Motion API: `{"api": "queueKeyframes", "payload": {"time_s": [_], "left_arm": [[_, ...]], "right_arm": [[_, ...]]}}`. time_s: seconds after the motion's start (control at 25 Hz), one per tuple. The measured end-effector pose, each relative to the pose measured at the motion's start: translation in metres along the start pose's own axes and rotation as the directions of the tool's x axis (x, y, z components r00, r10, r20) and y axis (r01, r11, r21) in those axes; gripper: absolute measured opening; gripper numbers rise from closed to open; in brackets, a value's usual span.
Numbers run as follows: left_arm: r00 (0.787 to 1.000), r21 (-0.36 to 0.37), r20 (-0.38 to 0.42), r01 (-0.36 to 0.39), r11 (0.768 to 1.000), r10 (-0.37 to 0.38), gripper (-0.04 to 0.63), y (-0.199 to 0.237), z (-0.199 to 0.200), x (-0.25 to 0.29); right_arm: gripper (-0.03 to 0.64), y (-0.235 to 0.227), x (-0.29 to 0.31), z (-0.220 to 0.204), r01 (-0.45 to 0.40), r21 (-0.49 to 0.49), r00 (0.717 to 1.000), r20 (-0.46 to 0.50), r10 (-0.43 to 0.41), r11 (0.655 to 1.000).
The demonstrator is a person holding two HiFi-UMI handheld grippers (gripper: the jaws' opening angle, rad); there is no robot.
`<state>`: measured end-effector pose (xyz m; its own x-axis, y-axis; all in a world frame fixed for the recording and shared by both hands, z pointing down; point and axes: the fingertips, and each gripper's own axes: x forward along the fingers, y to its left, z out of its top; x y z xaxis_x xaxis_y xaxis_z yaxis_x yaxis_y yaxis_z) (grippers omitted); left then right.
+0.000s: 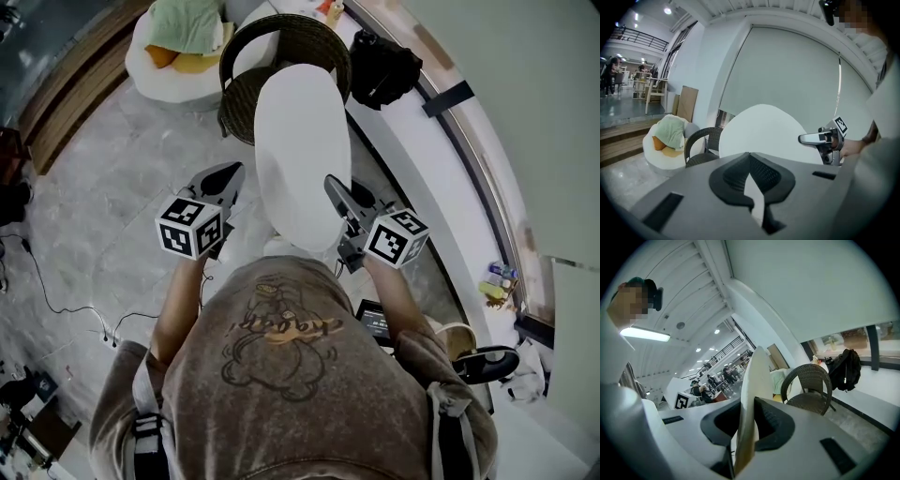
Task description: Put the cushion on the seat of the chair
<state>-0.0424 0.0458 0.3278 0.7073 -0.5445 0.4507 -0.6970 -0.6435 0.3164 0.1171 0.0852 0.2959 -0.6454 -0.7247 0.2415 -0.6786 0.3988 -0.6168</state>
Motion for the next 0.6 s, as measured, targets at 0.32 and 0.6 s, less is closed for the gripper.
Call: {"api": "queueKeyframes", "payload": {"time_s": [0.32,0.6], "left_arm": [[0.999,-0.027,-0.002,-0.049,0.998,0.049,0.005,0.012,0.011,0.025],[0.998,-0.039,0.0,-0.059,0.998,0.059,0.005,0.033,0.021,0.046]], "right_arm": [[0.072,-0.034,0.017,0.019,-0.038,0.028,0.999,-0.025,0.038,0.999],[0.072,-0.059,0.045,0.025,-0.03,0.078,0.999,-0.027,0.032,0.997]]}}
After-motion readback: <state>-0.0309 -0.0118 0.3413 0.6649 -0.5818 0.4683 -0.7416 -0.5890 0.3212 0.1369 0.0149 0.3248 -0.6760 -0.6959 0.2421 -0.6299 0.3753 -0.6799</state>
